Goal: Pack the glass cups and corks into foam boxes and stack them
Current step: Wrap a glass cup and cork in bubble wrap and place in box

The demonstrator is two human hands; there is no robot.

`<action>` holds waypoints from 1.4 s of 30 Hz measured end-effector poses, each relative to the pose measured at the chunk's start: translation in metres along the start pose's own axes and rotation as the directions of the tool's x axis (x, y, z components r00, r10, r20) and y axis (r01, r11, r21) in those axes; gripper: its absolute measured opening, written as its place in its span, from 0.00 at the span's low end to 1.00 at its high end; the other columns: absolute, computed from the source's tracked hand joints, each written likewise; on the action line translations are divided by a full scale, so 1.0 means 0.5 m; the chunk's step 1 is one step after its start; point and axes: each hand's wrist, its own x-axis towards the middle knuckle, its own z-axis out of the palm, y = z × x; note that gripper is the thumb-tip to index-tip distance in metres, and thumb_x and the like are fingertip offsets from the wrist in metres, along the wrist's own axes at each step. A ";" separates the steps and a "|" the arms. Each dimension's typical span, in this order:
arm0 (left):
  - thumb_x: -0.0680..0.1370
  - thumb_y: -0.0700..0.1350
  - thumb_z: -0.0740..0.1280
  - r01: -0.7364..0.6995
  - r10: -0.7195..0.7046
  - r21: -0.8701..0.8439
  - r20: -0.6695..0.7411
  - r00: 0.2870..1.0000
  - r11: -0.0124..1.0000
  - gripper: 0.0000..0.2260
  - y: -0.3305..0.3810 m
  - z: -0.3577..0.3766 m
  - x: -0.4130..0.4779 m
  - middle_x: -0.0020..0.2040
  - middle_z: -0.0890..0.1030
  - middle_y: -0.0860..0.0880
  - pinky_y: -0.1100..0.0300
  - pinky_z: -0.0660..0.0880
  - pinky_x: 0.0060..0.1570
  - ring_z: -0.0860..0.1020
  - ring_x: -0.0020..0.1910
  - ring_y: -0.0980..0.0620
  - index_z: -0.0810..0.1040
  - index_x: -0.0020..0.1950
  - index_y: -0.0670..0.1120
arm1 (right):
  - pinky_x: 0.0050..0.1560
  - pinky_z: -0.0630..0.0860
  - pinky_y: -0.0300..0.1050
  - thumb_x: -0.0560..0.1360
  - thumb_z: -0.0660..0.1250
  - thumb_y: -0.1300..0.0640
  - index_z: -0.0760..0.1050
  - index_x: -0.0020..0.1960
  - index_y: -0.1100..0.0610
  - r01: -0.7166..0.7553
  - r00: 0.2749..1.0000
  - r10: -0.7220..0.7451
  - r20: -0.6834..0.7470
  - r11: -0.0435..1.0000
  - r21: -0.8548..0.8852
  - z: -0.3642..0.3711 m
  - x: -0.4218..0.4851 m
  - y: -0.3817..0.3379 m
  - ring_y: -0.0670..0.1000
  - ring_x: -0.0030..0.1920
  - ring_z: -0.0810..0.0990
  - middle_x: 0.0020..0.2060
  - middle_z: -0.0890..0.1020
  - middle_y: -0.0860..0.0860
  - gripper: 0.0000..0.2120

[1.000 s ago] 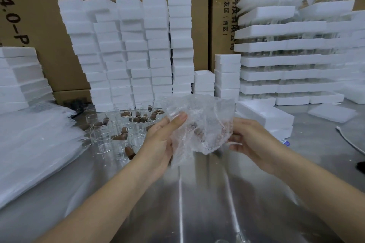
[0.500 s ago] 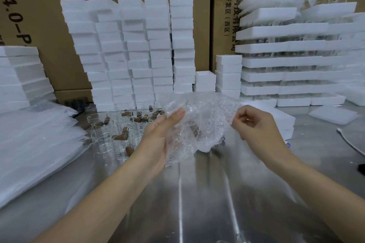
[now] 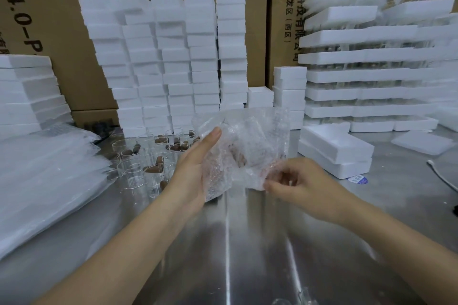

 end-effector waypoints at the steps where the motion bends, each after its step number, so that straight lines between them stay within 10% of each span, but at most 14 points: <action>1: 0.81 0.58 0.71 0.001 -0.001 0.002 -0.002 1.000 1.000 0.24 -0.001 -0.002 0.001 0.67 0.85 0.46 0.45 0.78 0.64 0.84 0.66 0.44 0.79 0.74 0.49 | 0.38 0.72 0.38 0.77 0.72 0.63 0.80 0.36 0.48 -0.018 0.999 0.020 -0.051 0.999 0.032 -0.004 0.000 -0.002 0.42 0.33 0.75 0.32 0.81 0.50 0.15; 5: 0.79 0.57 0.72 0.015 -0.015 0.010 -0.021 1.000 1.000 0.22 -0.004 -0.008 0.010 0.65 0.86 0.46 0.46 0.84 0.58 0.85 0.64 0.45 0.82 0.71 0.50 | 0.37 0.70 0.47 0.77 0.67 0.67 0.74 0.38 0.61 -0.024 0.953 0.061 -0.296 0.992 0.126 -0.029 0.007 -0.001 0.48 0.32 0.72 0.30 0.75 0.55 0.10; 12: 0.71 0.59 0.80 0.012 -0.014 0.169 0.011 1.000 0.985 0.30 -0.018 -0.014 0.017 0.62 0.87 0.47 0.51 0.80 0.59 0.86 0.59 0.46 0.82 0.69 0.48 | 0.31 0.72 0.38 0.81 0.67 0.61 0.76 0.40 0.50 -0.018 0.833 0.169 -0.527 0.960 0.280 -0.075 0.017 0.022 0.49 0.27 0.73 0.28 0.75 0.51 0.12; 18: 0.71 0.55 0.82 0.013 -0.033 0.213 0.088 0.996 0.977 0.23 -0.036 -0.002 0.014 0.64 0.86 0.48 0.53 0.84 0.52 0.86 0.61 0.43 0.85 0.65 0.53 | 0.27 0.73 0.40 0.80 0.63 0.55 0.77 0.48 0.48 -0.086 0.875 0.246 -0.417 0.927 0.366 -0.074 0.016 0.024 0.53 0.27 0.79 0.33 0.84 0.52 0.05; 22: 0.69 0.56 0.82 0.017 -0.033 0.206 0.074 0.997 0.978 0.27 -0.047 0.000 0.013 0.64 0.86 0.48 0.46 0.83 0.58 0.86 0.62 0.42 0.85 0.66 0.52 | 0.31 0.81 0.44 0.78 0.62 0.66 0.74 0.60 0.43 -0.053 0.925 0.199 -0.324 0.912 0.408 -0.061 0.015 0.014 0.58 0.40 0.89 0.45 0.88 0.52 0.21; 28: 0.68 0.58 0.82 0.030 -0.047 0.201 0.080 0.996 0.979 0.23 -0.050 0.004 0.011 0.63 0.87 0.48 0.51 0.83 0.52 0.86 0.60 0.43 0.86 0.62 0.56 | 0.61 0.82 0.56 0.73 0.80 0.48 0.67 0.74 0.33 -0.013 0.986 0.055 -0.160 0.967 0.253 -0.038 0.009 0.015 0.50 0.60 0.84 0.65 0.81 0.42 0.35; 31: 0.70 0.60 0.82 0.029 -0.060 0.241 0.121 0.991 0.970 0.23 -0.050 0.006 0.008 0.63 0.87 0.48 0.51 0.82 0.53 0.86 0.61 0.42 0.86 0.62 0.57 | 0.60 0.83 0.57 0.70 0.81 0.41 0.64 0.75 0.28 -0.044 0.984 0.085 -0.156 0.968 0.245 -0.033 0.007 0.011 0.51 0.54 0.87 0.72 0.74 0.40 0.40; 37: 0.64 0.65 0.83 0.047 -0.100 0.278 0.181 0.978 0.959 0.31 -0.049 0.008 0.007 0.61 0.88 0.46 0.46 0.80 0.56 0.87 0.53 0.45 0.86 0.63 0.53 | 0.36 0.78 0.45 0.70 0.83 0.50 0.82 0.56 0.47 -0.052 0.981 0.121 -0.150 0.915 0.400 -0.037 0.013 0.016 0.53 0.32 0.78 0.41 0.85 0.54 0.17; 42: 0.63 0.65 0.83 0.070 -0.123 0.272 0.184 0.975 0.960 0.33 -0.052 0.012 0.006 0.61 0.87 0.45 0.48 0.80 0.56 0.86 0.51 0.46 0.86 0.63 0.51 | 0.37 0.83 0.46 0.65 0.83 0.61 0.80 0.44 0.57 -0.035 0.976 0.161 -0.143 0.771 0.635 -0.035 0.018 0.012 0.56 0.35 0.81 0.39 0.83 0.59 0.14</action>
